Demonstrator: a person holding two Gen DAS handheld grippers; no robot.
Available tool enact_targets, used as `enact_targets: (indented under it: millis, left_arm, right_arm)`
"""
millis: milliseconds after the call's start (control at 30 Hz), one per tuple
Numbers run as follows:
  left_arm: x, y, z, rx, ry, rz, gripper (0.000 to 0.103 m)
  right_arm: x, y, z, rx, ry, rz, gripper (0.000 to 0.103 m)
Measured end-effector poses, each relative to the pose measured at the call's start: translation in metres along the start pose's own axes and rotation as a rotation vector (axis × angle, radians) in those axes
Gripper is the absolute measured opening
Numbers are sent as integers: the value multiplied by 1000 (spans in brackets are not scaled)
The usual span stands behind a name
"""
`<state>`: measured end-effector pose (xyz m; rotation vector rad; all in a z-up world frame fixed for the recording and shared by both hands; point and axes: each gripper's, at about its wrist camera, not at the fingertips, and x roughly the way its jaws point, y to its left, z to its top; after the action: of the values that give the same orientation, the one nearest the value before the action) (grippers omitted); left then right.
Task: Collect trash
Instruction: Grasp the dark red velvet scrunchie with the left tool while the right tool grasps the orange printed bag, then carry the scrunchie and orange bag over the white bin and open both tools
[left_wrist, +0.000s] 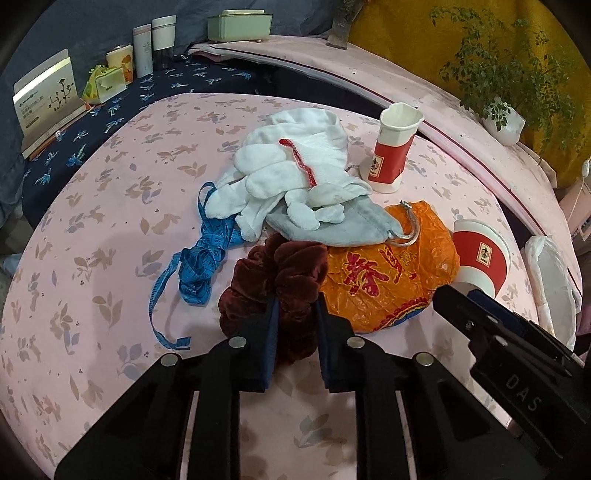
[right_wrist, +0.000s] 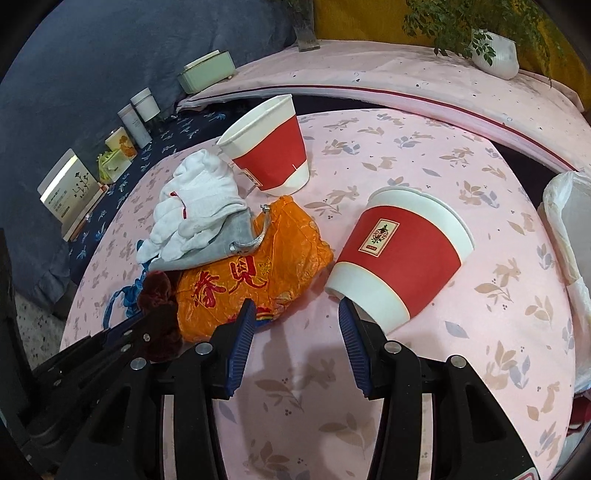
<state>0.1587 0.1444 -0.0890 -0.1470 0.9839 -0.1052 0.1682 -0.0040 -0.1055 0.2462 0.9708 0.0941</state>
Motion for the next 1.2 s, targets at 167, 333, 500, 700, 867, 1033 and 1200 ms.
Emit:
enact_targets:
  millis: [167,333,500,700,867,1033,1200]
  left_arm:
    - [1,4,1,-16,7,-19,18]
    - [1,5,2,-15,4,-17,18]
    - [-3,3,3,-19,1,-12,17]
    - [-16,-4,7,-14,-22,-15,15]
    - [-31,-21,9,0,-41,-44,15]
    - [-48,-45,13,31,-71,-70,14]
    - [-63,-77,17,76,-101,-91,14]
  right_arm:
    - [17,4,7,15,22,12,46]
    - [28,10,8,1,48,26,23]
    - [19,13,7,-14,34,44,7]
    - [-18,9,15,-10,-51,62,7]
    - [-49,-4,25,5,-115,57,7]
    - [-80,-24,33,30,-170,61,7]
    - [-112,-44,38,42,-233,54,7]
